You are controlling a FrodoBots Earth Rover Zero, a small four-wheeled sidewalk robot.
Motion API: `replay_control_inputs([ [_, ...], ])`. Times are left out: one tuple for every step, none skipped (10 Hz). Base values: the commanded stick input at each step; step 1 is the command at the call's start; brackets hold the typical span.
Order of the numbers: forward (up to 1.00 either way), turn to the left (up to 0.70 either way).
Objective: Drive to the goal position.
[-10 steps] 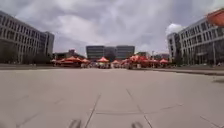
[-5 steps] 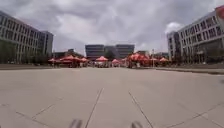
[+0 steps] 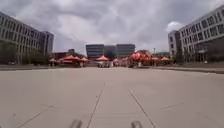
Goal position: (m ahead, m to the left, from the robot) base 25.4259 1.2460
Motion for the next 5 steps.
replay_control_inputs([
  [0.85, -0.02],
  [0.85, -0.04],
  [0.85, -0.23],
  [0.85, -0.23],
  [0.85, -0.02],
])
